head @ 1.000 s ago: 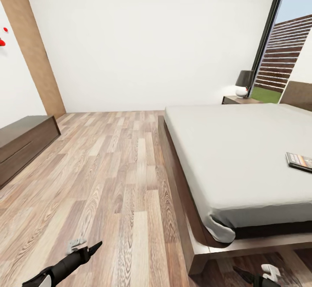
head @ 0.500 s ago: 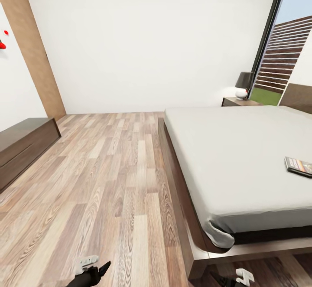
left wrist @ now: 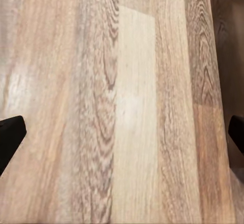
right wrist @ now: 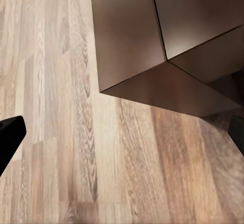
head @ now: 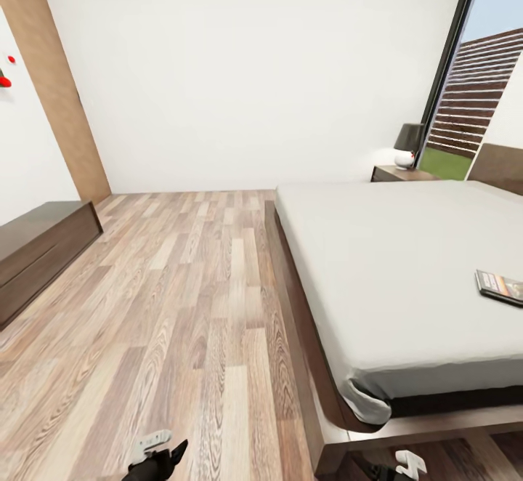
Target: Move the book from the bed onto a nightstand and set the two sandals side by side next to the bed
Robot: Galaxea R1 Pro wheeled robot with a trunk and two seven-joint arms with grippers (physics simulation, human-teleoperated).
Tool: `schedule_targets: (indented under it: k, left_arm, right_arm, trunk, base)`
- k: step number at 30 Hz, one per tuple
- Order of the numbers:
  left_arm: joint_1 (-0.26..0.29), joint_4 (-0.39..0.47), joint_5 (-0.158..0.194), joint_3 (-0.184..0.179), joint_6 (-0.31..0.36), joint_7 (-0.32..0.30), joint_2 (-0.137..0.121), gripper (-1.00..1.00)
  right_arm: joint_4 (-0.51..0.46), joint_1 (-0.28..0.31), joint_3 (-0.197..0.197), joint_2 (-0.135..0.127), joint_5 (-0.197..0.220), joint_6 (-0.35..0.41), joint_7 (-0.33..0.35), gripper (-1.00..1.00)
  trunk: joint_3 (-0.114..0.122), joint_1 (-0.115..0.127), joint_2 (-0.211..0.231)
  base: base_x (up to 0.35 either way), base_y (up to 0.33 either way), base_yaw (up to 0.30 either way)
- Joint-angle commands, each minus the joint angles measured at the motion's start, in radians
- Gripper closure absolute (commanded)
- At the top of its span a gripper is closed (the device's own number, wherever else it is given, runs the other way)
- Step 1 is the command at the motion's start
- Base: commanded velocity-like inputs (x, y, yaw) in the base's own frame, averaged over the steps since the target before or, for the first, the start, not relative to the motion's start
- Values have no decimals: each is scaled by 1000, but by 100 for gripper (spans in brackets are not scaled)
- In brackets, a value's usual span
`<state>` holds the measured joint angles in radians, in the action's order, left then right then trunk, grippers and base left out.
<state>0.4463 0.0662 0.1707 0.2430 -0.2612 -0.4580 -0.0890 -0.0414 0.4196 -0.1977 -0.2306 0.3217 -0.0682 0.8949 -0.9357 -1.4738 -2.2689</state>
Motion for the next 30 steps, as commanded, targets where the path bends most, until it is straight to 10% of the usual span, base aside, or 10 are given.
schedule_targets:
  k: [1,30]
  left_arm:
    - [1,-2,10,-2,-3,-2,0,-100]
    - [1,-1,10,-10,-29,74,0,-100]
  right_arm:
    - [2,1,-5,0,-6,-6,3,-100]
    - [3,1,-4,1,-6,-7,1,-100]
  trunk:
    - [2,4,7]
    - [93,115,210]
  base:
    - [0,0,0]
    - [0,0,0]
